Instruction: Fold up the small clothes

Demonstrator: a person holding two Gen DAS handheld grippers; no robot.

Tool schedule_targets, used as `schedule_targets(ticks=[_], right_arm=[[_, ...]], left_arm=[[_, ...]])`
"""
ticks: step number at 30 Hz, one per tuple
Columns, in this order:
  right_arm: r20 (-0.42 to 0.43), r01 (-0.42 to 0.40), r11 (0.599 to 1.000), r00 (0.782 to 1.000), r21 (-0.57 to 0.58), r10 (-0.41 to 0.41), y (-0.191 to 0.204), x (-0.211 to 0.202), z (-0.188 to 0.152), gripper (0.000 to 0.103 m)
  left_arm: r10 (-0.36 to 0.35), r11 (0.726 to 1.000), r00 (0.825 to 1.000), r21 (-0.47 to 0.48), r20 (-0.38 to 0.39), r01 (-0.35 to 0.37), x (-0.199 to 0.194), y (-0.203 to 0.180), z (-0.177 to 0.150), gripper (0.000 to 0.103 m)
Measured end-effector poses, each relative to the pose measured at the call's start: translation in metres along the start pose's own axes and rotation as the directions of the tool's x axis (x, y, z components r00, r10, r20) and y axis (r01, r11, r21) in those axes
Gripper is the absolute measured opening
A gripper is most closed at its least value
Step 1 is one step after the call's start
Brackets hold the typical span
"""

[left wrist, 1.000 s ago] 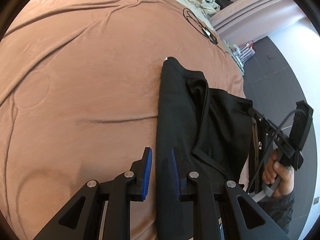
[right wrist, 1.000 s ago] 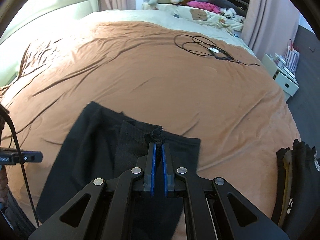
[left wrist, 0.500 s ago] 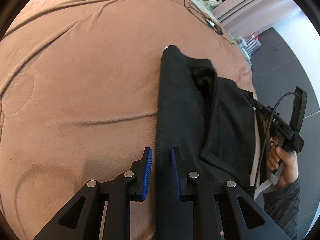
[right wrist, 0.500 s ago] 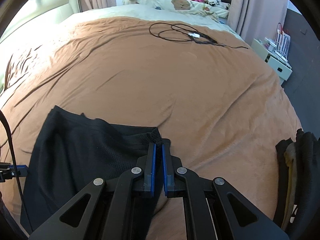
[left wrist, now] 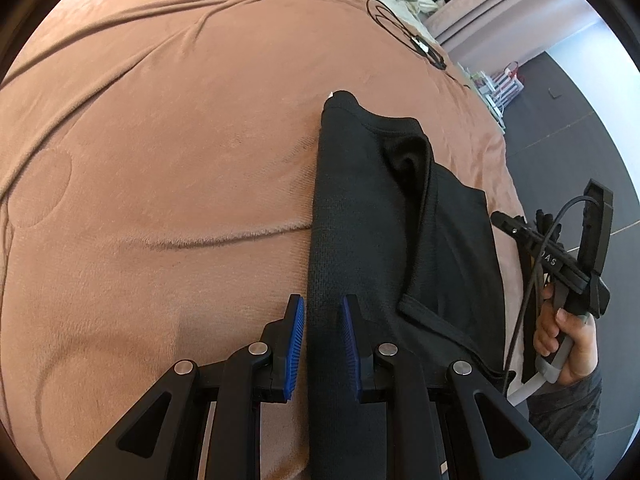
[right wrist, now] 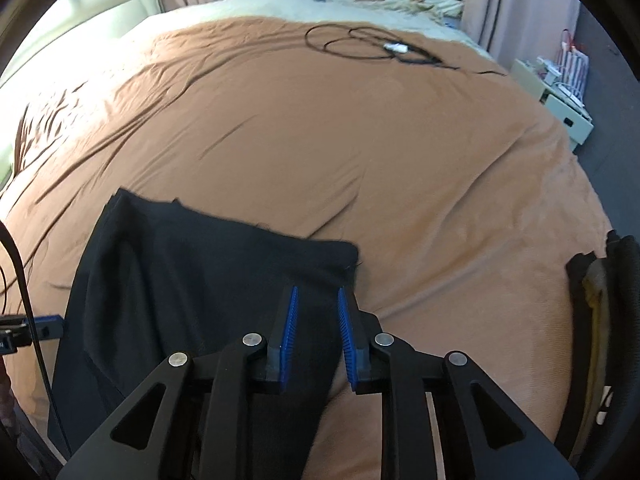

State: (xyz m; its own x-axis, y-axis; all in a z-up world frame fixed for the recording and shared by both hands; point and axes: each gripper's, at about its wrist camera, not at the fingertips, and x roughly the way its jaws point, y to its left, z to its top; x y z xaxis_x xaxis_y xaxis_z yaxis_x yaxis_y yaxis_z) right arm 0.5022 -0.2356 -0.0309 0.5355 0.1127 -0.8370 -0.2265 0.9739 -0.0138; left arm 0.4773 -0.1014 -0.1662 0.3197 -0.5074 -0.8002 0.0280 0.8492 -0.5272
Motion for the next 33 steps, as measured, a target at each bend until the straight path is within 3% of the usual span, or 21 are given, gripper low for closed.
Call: schedule_targets(ticks=[2,7,10,15,22,27,29,31,33], right_arm=[[-0.014,0.008,1.0,1.0,-0.008,-0.008,-0.001,0.006,0.001,0.04],[-0.027,0.105,0.994,0.994,-0.027,-0.105,-0.006,0.026,0.009,0.041],[-0.02,0.174,0.984,0.985,0.022,-0.174,-0.02,0.028,0.013,0.041],[0.024,0.124,0.991,0.992,0.052,-0.125,-0.027,0.007,0.011,0.041],[0.006,-0.044,0.994,0.999,-0.096,0.045,-0.001,-0.025,-0.01,0.041],[-0.032,-0.091,0.976,0.996,-0.196,0.087,0.017,-0.032,-0.021,0.041],[-0.057,-0.104,0.972,0.994,-0.213,0.094,0.021,-0.033,-0.023,0.055],[-0.056,-0.102,0.968,0.994,-0.231,0.092,0.022,-0.035,-0.024,0.063],[-0.063,-0.105,0.963,0.994,-0.249,0.092,0.025,-0.034,-0.025,0.064]], left_arm=[[0.008,1.0,1.0,0.0,-0.004,-0.008,0.003,0.001,0.001,0.02],[-0.009,0.999,1.0,-0.042,-0.014,0.009,0.011,0.008,0.002,0.02],[-0.02,0.998,1.0,-0.058,-0.013,0.019,0.01,0.011,0.002,0.02],[-0.025,0.999,1.0,-0.045,-0.006,0.024,0.004,0.012,-0.001,0.02],[-0.058,0.996,0.998,-0.062,-0.005,0.058,-0.001,0.016,-0.007,0.02],[-0.074,0.995,0.997,-0.068,-0.002,0.074,-0.005,0.017,-0.009,0.02],[-0.08,0.994,0.997,-0.069,-0.003,0.079,-0.006,0.017,-0.009,0.02],[-0.084,0.994,0.996,-0.068,-0.005,0.083,-0.007,0.018,-0.01,0.02],[-0.086,0.994,0.996,-0.069,-0.007,0.086,-0.008,0.019,-0.01,0.02]])
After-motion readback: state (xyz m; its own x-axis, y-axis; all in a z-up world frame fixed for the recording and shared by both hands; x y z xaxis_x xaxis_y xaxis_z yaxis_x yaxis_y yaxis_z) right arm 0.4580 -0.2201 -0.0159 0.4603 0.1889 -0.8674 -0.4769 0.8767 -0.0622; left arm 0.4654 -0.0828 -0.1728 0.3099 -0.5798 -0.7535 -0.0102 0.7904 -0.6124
